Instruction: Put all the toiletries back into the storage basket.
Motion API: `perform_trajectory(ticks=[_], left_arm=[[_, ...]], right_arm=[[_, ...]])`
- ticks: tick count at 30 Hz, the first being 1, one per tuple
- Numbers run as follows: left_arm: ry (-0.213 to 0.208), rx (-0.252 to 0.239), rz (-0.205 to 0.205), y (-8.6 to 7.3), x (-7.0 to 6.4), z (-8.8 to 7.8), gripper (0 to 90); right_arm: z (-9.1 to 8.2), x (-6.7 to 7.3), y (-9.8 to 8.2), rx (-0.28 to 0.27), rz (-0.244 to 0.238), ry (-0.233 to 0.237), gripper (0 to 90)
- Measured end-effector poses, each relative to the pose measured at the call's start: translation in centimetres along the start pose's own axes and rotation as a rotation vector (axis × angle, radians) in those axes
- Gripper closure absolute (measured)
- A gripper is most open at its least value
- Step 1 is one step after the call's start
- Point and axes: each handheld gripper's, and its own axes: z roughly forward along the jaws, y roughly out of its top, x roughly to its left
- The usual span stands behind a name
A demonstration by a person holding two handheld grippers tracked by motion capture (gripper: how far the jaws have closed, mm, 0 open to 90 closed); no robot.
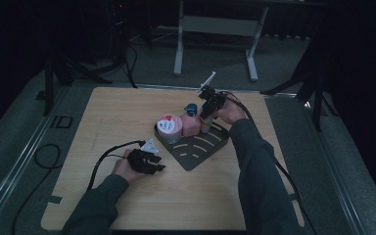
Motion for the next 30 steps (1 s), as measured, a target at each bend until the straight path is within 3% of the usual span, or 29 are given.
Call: perform_trajectory(ticks=[19,30], left_arm=[[-0.001,0.003,0.0,-0.01,-0.03,-0.03,58.5],[0.0,0.002,0.001,-0.02,0.01,-0.04,58.5]], right_arm=[[0.61,-0.09,0.17,-0.011,0.039,0.006,53.5],[0.56,-0.24,0.09,-0.009,0.05,0.006,41.1]])
